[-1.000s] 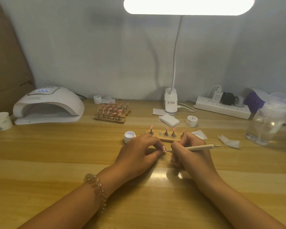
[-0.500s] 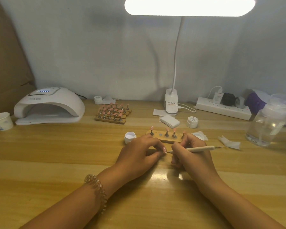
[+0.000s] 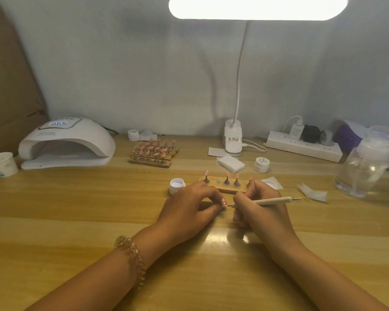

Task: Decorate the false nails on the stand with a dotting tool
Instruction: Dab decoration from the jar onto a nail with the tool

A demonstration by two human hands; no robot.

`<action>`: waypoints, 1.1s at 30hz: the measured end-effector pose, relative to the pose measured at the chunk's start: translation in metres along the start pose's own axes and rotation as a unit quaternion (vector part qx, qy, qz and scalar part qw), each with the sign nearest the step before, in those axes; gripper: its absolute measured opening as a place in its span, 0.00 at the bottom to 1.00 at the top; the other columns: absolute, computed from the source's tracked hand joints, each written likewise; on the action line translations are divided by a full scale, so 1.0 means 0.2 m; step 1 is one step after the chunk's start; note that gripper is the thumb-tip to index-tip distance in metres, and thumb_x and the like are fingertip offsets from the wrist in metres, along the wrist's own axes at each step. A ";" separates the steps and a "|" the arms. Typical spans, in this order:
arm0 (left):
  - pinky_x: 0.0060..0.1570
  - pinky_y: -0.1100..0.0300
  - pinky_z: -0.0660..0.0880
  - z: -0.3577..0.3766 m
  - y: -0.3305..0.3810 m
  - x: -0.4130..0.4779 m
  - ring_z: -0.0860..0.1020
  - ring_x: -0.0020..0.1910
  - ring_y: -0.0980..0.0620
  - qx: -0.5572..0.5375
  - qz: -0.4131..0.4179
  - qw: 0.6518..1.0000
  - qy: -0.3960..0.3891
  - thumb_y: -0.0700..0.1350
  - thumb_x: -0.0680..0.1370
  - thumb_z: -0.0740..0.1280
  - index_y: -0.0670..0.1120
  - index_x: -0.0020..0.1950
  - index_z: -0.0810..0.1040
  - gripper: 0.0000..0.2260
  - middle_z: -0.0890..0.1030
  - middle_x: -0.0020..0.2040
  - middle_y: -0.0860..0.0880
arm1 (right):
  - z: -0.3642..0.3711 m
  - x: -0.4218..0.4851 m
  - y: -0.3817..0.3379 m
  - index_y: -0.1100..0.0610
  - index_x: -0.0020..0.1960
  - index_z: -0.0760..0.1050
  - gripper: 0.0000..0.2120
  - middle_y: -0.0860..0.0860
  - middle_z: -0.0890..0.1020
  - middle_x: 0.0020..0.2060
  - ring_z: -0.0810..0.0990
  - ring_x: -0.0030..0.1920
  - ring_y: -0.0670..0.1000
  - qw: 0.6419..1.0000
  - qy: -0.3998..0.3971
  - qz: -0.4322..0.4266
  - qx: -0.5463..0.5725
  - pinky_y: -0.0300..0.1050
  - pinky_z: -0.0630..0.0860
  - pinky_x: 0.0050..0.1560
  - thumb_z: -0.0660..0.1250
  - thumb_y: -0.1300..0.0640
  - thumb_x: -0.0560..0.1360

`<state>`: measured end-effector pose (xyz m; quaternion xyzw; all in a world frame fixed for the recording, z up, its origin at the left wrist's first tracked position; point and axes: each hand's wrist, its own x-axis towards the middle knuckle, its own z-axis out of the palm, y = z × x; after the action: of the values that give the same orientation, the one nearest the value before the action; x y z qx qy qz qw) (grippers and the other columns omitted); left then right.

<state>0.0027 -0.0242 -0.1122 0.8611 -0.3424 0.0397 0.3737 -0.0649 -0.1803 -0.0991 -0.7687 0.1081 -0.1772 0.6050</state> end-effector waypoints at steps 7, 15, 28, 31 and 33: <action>0.37 0.62 0.67 0.00 0.00 0.00 0.73 0.37 0.69 0.007 0.002 1.000 -0.001 0.48 0.76 0.71 0.60 0.45 0.81 0.05 0.80 0.48 0.60 | 0.00 0.00 0.00 0.59 0.34 0.67 0.10 0.58 0.79 0.24 0.78 0.27 0.55 1.000 0.008 0.001 0.017 0.49 0.75 0.31 0.66 0.66 0.70; 0.37 0.63 0.66 0.00 0.00 0.00 0.73 0.38 0.70 0.012 0.000 1.000 0.001 0.48 0.76 0.71 0.60 0.45 0.81 0.06 0.80 0.48 0.60 | 0.00 0.00 0.01 0.62 0.36 0.68 0.09 0.59 0.80 0.25 0.77 0.25 0.51 1.000 -0.004 -0.003 0.011 0.46 0.74 0.28 0.66 0.66 0.72; 0.36 0.63 0.66 0.01 0.00 0.00 0.73 0.37 0.71 0.008 0.007 1.000 0.006 0.47 0.76 0.71 0.62 0.43 0.79 0.08 0.80 0.46 0.60 | 0.00 0.01 0.02 0.67 0.39 0.68 0.08 0.59 0.80 0.25 0.77 0.27 0.53 1.000 0.001 -0.007 0.004 0.50 0.76 0.32 0.67 0.65 0.72; 0.37 0.62 0.67 0.01 0.00 0.00 0.73 0.37 0.71 0.006 0.006 1.000 0.006 0.48 0.76 0.71 0.60 0.45 0.80 0.06 0.80 0.47 0.60 | 0.00 0.01 0.02 0.67 0.38 0.68 0.08 0.59 0.80 0.25 0.77 0.27 0.54 1.000 0.004 -0.007 0.010 0.51 0.76 0.32 0.67 0.66 0.71; 0.37 0.62 0.67 0.01 0.00 0.00 0.73 0.37 0.71 0.006 0.005 1.000 0.005 0.48 0.76 0.71 0.60 0.45 0.81 0.06 0.79 0.47 0.60 | 0.00 0.01 0.02 0.67 0.39 0.68 0.08 0.59 0.80 0.25 0.77 0.27 0.55 1.000 0.002 -0.006 0.009 0.52 0.76 0.33 0.67 0.66 0.71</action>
<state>0.0026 -0.0242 -0.1138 0.8612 -0.3451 0.0477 0.3701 -0.0629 -0.1824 -0.1022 -0.7633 0.1030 -0.1838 0.6107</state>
